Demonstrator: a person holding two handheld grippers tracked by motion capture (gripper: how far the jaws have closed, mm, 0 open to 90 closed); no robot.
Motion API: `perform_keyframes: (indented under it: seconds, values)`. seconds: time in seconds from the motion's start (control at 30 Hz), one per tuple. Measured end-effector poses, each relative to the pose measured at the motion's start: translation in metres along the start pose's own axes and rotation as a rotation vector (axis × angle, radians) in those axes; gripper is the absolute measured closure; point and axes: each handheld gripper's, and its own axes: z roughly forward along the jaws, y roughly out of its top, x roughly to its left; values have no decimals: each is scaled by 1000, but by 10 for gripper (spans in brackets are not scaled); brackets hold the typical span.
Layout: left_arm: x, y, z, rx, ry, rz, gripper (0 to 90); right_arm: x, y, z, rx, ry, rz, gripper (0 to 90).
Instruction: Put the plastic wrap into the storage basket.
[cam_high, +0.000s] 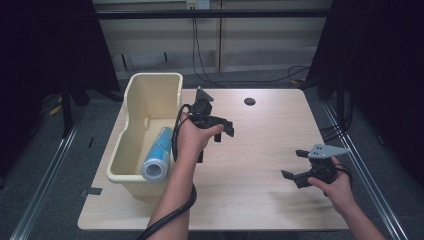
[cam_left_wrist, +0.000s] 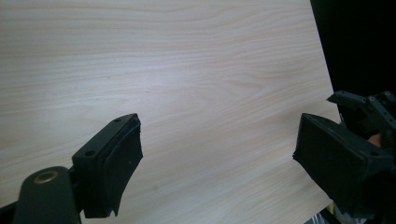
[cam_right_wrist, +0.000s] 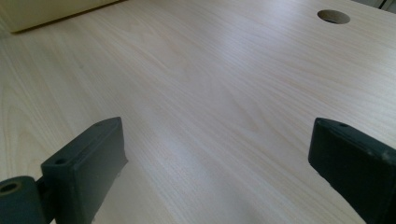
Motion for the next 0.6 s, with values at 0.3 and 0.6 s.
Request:
perform_keyframes:
  seconds: [0.3,0.6]
  values:
    - [-1,-8,15,0,-5,24,133,-1,-1,0,3,-6,6,37]
    - [-3,-14,25,-5,-11,53,125,-1,-4,1,19,-2,10,37]
